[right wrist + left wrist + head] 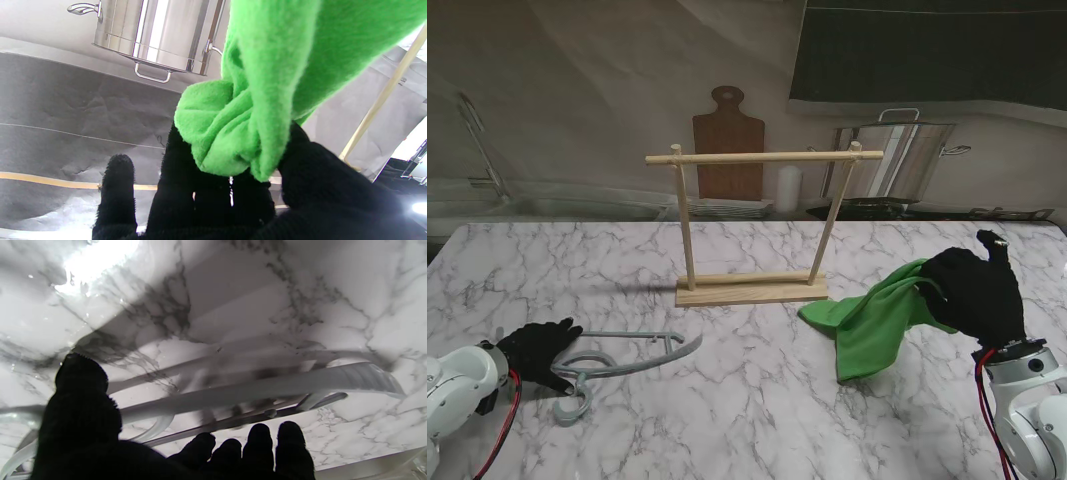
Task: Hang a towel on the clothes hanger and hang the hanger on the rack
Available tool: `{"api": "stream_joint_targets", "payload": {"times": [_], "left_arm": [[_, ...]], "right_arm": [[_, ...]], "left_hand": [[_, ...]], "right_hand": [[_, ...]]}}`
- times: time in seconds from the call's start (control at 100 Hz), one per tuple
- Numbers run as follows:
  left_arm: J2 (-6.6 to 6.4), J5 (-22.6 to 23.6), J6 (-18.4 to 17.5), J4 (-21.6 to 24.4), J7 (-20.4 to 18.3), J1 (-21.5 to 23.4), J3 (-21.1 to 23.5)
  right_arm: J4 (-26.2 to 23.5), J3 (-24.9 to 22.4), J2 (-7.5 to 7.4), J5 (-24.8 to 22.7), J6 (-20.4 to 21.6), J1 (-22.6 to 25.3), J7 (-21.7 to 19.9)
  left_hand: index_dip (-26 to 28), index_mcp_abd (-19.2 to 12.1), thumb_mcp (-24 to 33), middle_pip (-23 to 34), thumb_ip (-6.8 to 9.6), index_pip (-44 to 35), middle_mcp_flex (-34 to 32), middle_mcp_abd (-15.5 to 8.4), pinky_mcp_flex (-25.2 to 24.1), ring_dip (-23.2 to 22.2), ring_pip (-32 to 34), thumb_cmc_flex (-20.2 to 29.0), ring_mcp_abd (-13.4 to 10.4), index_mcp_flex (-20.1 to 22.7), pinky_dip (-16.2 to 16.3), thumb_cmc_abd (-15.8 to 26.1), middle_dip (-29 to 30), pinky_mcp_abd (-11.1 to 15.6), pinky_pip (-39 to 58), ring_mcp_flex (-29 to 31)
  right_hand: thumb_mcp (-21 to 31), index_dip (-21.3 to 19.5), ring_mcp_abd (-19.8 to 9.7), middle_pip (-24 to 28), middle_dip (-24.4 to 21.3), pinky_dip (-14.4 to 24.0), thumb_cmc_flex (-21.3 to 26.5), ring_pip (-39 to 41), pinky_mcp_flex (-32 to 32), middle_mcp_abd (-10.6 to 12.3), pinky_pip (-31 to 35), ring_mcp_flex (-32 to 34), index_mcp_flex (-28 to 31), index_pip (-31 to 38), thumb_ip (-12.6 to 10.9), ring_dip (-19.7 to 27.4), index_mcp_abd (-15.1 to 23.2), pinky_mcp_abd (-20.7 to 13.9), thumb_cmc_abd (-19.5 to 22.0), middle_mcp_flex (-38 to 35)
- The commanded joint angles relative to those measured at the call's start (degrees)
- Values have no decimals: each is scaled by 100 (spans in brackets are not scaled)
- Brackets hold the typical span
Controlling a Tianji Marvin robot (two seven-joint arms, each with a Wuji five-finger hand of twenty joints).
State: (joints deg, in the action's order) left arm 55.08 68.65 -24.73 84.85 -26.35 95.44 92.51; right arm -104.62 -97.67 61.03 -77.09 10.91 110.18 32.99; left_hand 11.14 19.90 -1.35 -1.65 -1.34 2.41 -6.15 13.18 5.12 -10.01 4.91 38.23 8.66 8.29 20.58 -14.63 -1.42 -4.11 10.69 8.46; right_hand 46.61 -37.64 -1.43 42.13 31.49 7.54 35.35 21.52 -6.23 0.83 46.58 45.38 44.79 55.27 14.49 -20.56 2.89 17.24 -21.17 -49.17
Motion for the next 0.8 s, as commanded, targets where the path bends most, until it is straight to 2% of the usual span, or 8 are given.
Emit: {"api": "stream_joint_targets", "payload": {"times": [0.0,0.17,0.26,0.46,0.49,0.61,0.73,0.79], "left_arm": [[-18,-33,32,-95,-176,-23,-58],[-32,-107,101,-178,-316,-108,-150],[-37,-161,194,-254,-382,-173,-229],[-41,-418,508,-508,-486,-374,-455],[-39,-453,536,-545,-475,-396,-481],[-23,-670,642,-609,-418,-421,-522],[8,-839,668,-550,-266,-360,-461],[33,-892,629,-489,-96,-301,-393]], "right_arm": [[13,0,4,-18,-35,16,14],[20,2,4,-19,-36,18,34],[22,0,6,-15,-30,21,58],[7,-18,13,-4,-19,43,107],[0,-24,13,-7,-17,51,114],[-20,-51,17,-8,-5,79,140],[-23,-56,20,2,-8,94,137],[-14,-47,21,10,-13,91,128]], "left_hand": [[15,-39,17,-60,78,-164,200,-19,-17,116,26,71,-13,1,-65,-345,76,4,-430,-31],[19,-82,175,-26,150,-188,76,-95,132,96,76,526,-69,30,-37,-286,62,9,-360,148],[98,-207,87,25,180,-231,-160,-253,232,60,118,1320,-180,113,17,63,-20,65,-233,319],[277,-704,21,323,58,-337,-721,-724,312,-88,279,3508,-466,460,97,965,-356,289,794,833],[291,-773,413,383,112,-369,-817,-777,330,-108,319,3565,-475,539,89,1025,-384,300,984,938],[356,-1043,1819,616,55,-579,-1263,-937,289,-188,463,3573,-495,1021,49,1105,-533,331,2191,1408],[436,-1113,2393,827,113,-829,-1777,-933,542,-246,624,3573,-429,1579,76,1011,-631,241,2551,1842],[566,-1111,2535,937,24,-1088,-2152,-855,688,-439,752,3573,-319,1946,44,951,-703,144,2812,2150]], "right_hand": [[158,-225,-23,-56,84,-69,151,-105,132,172,-146,83,321,208,-4,-80,379,226,319,-82],[147,-222,-28,-58,83,-88,144,-109,143,172,-167,79,325,204,-4,-79,386,238,320,-83],[144,-221,-24,-56,85,-94,142,-106,145,178,-172,85,325,202,-5,-81,391,235,321,-88],[142,-219,-21,-54,85,-115,141,-105,161,170,-195,84,327,201,-8,-82,396,230,321,-87],[141,-219,-21,-54,85,-117,139,-105,160,171,-197,84,328,200,-8,-83,396,233,322,-89],[137,-218,-16,-53,85,-126,135,-103,163,176,-204,87,326,198,-7,-84,398,232,325,-91],[133,-218,-24,-51,87,-136,136,-102,166,175,-213,90,323,197,-8,-85,404,233,322,-98],[133,-217,-21,-54,85,-140,134,-101,166,183,-216,95,322,196,-8,-86,412,231,325,-96]]}}
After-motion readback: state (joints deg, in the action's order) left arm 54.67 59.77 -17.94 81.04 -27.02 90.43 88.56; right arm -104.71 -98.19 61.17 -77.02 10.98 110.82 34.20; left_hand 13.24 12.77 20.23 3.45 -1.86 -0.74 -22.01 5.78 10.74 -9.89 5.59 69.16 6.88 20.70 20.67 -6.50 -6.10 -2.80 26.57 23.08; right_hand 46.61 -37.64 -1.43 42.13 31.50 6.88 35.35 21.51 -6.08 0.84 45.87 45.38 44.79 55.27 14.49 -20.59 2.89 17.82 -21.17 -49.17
